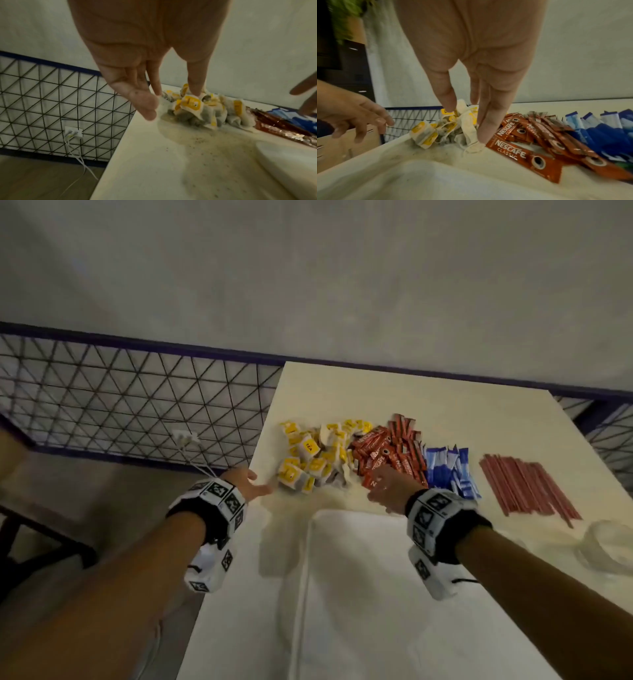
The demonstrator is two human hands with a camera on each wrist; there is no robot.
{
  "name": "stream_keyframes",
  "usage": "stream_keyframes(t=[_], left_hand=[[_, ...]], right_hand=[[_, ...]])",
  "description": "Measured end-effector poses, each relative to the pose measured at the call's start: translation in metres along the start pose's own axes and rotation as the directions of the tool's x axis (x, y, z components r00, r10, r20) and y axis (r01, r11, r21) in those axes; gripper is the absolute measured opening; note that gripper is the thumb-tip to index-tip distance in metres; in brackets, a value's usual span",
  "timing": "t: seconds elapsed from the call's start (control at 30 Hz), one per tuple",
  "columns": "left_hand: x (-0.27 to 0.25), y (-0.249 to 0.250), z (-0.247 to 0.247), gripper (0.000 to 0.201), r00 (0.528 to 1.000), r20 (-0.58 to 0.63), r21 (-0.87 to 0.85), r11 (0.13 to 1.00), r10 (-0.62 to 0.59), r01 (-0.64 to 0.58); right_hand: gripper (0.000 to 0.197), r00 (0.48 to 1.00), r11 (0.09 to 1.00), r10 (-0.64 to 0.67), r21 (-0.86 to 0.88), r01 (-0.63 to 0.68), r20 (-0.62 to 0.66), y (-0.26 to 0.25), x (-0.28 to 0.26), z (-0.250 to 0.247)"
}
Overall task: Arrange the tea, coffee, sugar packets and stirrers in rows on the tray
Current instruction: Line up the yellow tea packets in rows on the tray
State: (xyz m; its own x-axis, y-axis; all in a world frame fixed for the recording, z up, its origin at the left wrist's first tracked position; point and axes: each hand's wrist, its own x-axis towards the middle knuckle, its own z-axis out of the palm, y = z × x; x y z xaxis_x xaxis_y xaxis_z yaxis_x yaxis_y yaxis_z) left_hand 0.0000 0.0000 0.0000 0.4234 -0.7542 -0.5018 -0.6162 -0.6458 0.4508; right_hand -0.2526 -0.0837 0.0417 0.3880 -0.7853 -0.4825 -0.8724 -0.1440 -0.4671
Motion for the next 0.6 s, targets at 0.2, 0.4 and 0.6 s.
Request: stream_keyframes(t=[0.2, 0.4, 0.6], left_hand=[[0.023, 0.017, 0.005, 0.073, 0.995, -0.037, -0.045, 0.995, 0.093, -0.094], [0.030, 0.032, 0.025, 0.090, 0.978, -0.086, -0.034, 0.981, 0.190, -0.193], [0.041, 0.046, 0.031, 0.076, 0.987, 0.023, 0.129, 0.978, 0.160, -0.162]], right_hand=[[0.071, 0.995, 0.990, 0.092, 0.113, -0.086, -0.046, -0.028, 0.034, 0.016], [0.083, 0.986, 0.988, 0.119, 0.107, -0.107, -0.117, -0.036, 0.057, 0.022], [0.083, 0.985, 0.987, 0.153, 0.065, -0.148, -0.075, -0.048, 0.081, 0.027]])
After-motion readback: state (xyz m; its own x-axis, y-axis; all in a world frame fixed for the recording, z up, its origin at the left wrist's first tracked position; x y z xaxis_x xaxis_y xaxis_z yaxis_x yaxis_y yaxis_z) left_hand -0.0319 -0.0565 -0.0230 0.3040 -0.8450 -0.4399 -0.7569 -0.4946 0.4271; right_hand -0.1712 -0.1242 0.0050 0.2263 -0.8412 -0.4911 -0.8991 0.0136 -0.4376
